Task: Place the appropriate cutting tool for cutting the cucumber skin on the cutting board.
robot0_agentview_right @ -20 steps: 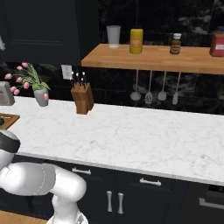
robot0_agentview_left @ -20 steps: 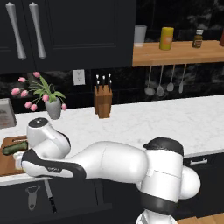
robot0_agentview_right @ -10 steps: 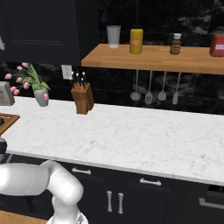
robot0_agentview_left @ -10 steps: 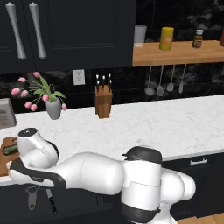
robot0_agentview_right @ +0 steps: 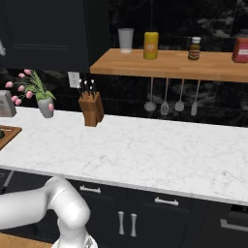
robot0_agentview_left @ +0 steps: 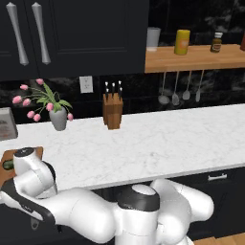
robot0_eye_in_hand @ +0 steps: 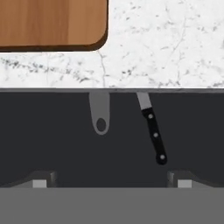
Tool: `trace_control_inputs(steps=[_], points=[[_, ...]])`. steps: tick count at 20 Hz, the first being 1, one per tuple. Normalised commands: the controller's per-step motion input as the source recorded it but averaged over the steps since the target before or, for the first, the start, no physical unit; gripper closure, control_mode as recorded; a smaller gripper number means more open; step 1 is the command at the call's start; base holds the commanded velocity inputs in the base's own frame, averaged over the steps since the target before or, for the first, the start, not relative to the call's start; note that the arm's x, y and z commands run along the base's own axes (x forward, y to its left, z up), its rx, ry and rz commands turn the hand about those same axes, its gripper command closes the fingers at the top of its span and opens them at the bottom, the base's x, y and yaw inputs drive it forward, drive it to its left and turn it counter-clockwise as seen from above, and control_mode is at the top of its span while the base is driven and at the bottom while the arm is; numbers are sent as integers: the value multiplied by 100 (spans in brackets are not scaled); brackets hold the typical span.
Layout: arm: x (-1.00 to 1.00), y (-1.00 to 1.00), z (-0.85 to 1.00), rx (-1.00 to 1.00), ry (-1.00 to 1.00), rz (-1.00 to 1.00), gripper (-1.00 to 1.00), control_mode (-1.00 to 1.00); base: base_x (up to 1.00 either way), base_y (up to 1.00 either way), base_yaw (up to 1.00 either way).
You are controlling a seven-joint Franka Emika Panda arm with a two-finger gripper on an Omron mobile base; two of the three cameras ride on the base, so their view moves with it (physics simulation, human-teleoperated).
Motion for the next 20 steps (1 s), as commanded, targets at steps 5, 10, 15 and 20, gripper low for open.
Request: trace_control_inputs(steps=[5, 10, 15, 20], points=[[0, 1, -50, 0, 1, 0, -100, -100, 0, 0, 0], [0, 1, -66, 0, 0, 0, -100, -100, 0, 0, 0], [0, 4, -58, 0, 0, 0, -100, -100, 0, 0, 0], [0, 10, -44, 0, 0, 0, -100, -100, 0, 0, 0]])
